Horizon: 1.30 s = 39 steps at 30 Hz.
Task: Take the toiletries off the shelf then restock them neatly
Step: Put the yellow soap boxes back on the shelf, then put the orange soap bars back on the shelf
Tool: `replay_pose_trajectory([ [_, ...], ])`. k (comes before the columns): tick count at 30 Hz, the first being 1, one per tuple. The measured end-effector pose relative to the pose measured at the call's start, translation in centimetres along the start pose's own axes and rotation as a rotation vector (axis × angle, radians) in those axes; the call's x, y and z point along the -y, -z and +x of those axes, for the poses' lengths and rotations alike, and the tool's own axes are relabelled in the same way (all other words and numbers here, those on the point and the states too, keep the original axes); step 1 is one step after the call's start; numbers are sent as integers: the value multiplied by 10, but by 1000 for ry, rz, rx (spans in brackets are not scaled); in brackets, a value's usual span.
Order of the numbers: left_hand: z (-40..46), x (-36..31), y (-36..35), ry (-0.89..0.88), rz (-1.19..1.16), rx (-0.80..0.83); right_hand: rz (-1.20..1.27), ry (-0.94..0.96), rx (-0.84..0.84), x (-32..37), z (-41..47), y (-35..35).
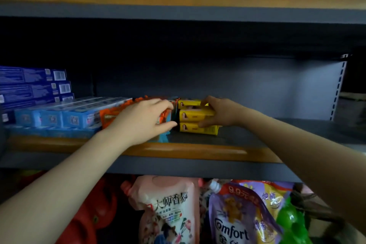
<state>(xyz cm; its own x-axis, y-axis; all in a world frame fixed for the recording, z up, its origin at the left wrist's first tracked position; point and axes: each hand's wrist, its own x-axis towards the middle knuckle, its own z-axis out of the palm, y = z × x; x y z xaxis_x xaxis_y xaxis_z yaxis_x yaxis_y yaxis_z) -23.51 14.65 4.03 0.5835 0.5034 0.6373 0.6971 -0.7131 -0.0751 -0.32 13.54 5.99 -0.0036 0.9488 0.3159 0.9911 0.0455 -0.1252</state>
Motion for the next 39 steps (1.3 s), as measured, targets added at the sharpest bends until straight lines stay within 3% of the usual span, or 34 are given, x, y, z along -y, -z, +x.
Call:
replay_pose_trajectory([
  [5,-4,8,-10,3,-85,-115,129,7,33,-2,-13,-2],
  [12,-2,11,-20,-41,-61,-250,-73,-41,-24,9,22,-14],
  [20,-7,10,-17,-96,-58,-291,-297,-42,48,12,37,-7],
  [23,-15,-1,-13,-209,0,-427,-145,-2,-159,12,1,10],
  [25,-26,-20,-13,-293,-18,-522,2,116,-366,12,-43,21],
  [27,-41,-46,-18,-385,-83,-541,83,235,-468,12,-98,26],
  [32,-91,-104,-54,-471,-189,-317,181,258,-314,-15,-208,-2],
  [39,-174,-165,-106,-329,-331,256,232,225,167,-50,-310,-88],
])
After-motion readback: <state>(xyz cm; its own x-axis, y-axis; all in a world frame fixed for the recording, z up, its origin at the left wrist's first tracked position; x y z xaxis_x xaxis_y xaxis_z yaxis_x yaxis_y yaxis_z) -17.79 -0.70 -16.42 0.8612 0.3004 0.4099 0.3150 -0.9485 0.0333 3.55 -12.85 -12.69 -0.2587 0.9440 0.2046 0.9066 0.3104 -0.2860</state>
